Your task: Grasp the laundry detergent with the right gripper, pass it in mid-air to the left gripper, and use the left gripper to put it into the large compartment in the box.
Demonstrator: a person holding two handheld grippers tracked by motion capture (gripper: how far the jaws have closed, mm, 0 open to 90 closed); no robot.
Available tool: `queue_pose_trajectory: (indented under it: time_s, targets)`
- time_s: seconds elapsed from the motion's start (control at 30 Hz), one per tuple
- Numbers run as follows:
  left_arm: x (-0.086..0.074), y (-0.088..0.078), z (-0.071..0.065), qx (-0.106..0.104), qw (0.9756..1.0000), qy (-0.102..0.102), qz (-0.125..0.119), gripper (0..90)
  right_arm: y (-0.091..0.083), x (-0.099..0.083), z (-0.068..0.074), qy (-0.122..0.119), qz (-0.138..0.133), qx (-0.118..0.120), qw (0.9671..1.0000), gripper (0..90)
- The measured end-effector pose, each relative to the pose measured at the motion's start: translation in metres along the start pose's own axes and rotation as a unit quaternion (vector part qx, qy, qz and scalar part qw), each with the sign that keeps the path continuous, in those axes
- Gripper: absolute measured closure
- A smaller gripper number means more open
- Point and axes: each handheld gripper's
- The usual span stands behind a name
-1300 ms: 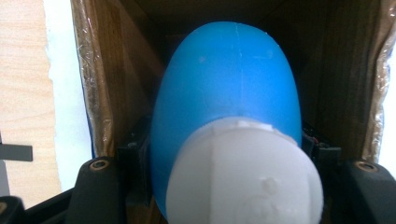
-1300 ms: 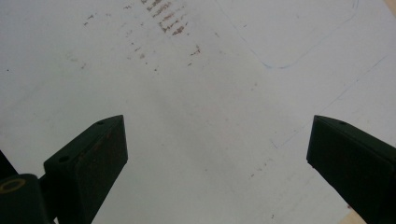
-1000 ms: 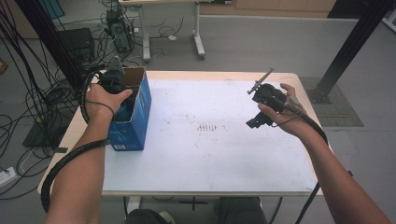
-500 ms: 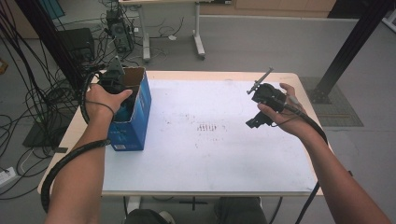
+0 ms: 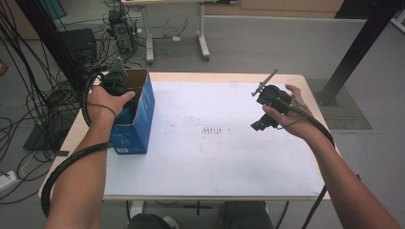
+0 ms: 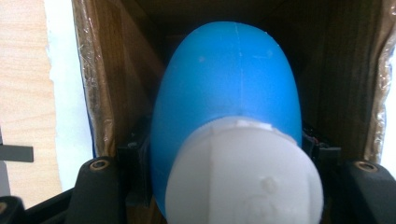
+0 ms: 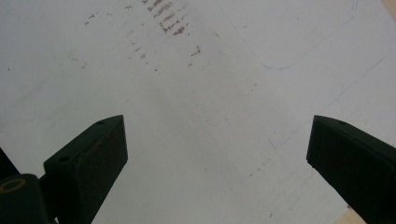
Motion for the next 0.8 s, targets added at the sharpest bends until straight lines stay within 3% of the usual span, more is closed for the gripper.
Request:
queue_pose_trajectory:
  time_s: [0.8]
  targets:
    - [-0.0006,0.0,-0.0011,0.002,1.0,0.001,-0.001,36.7,-0.0035,0.0,-0.0019,0.0,-0.002,-0.002,1.0,5.2]
Point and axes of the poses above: each handheld gripper's, and its own axes: y roughly forward along the jaws, x roughly out of its top, z roughly to its left, and after that the axes turned 8 degrees about y, right-handed
